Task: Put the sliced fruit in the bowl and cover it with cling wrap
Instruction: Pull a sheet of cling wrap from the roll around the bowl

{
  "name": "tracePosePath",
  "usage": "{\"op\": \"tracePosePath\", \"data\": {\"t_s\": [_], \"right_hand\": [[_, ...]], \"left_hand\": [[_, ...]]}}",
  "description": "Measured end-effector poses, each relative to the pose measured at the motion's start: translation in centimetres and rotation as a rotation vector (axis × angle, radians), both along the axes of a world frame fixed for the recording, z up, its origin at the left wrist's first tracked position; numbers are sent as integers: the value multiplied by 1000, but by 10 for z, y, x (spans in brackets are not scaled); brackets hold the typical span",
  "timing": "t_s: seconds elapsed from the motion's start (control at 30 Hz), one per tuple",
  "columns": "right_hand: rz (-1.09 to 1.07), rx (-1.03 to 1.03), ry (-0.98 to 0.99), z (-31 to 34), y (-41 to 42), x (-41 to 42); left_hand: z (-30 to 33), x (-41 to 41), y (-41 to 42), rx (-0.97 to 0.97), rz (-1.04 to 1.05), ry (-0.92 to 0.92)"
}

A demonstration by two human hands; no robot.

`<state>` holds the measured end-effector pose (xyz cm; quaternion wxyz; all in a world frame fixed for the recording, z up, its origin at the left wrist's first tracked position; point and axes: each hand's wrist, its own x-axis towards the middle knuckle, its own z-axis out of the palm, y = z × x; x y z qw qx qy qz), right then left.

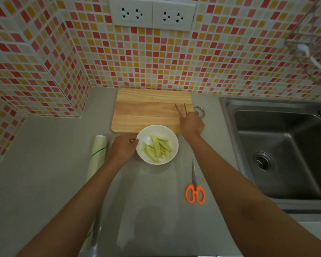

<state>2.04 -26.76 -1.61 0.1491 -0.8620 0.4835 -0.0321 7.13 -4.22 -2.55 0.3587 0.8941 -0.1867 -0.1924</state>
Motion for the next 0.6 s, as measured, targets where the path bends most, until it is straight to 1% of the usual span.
{"op": "tracePosePath", "data": {"t_s": [0.2,0.4,0.47,0.53,0.6], "right_hand": [[45,37,48,-16,-1,8],[28,76,15,-15,-7,3],[9,86,-32,-10,-9,-3],[7,100,-120,-4,-7,-12],[28,156,-195,0,1,-25]], "left_hand": [[-3,-2,3,33,18,27],[-1,-3,4,19,15,36],[1,-5,3,25,11,21],[1,-6,3,34,8,17],[1,-7,3,37,5,27]]}}
